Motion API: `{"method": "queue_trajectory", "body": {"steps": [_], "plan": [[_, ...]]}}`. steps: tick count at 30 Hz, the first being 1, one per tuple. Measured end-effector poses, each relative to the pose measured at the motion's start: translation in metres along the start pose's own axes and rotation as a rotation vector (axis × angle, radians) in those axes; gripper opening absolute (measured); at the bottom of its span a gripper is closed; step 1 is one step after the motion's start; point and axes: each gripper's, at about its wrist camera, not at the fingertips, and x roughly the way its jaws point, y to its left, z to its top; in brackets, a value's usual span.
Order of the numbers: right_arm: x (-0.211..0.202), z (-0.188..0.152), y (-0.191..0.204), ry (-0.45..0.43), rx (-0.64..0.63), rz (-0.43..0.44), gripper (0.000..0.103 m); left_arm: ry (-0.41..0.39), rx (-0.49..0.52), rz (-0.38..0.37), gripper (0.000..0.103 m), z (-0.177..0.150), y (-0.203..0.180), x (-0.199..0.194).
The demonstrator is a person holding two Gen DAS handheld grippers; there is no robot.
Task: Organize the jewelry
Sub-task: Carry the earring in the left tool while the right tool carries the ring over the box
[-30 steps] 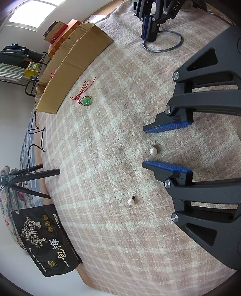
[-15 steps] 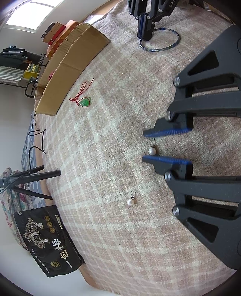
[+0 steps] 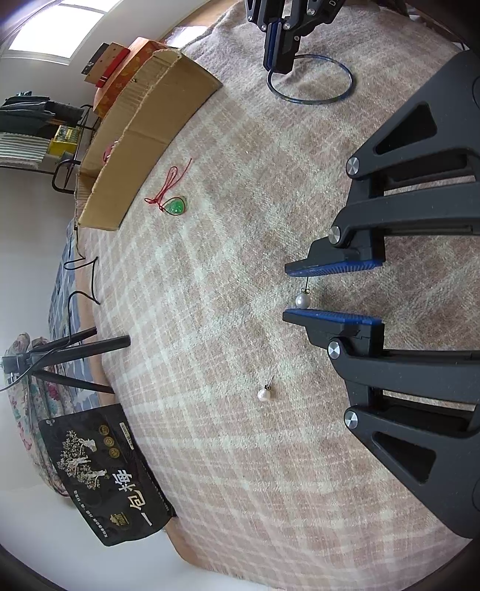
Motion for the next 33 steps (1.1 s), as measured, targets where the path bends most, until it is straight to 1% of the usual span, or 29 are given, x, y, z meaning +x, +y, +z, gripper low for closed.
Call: {"method": "queue_trajectory", "body": {"steps": [15, 33], "plan": [[-0.029, 0.015, 0.003, -0.087, -0.030, -0.023, 0.002, -0.066, 0.006, -0.025, 0.016, 0.014, -0.016, -0.035], [-0.069, 0.025, -0.011, -0.170, -0.027, -0.051, 0.002, -0.147, 0.040, -0.077, 0.016, 0.042, -0.057, -0.068]]}}
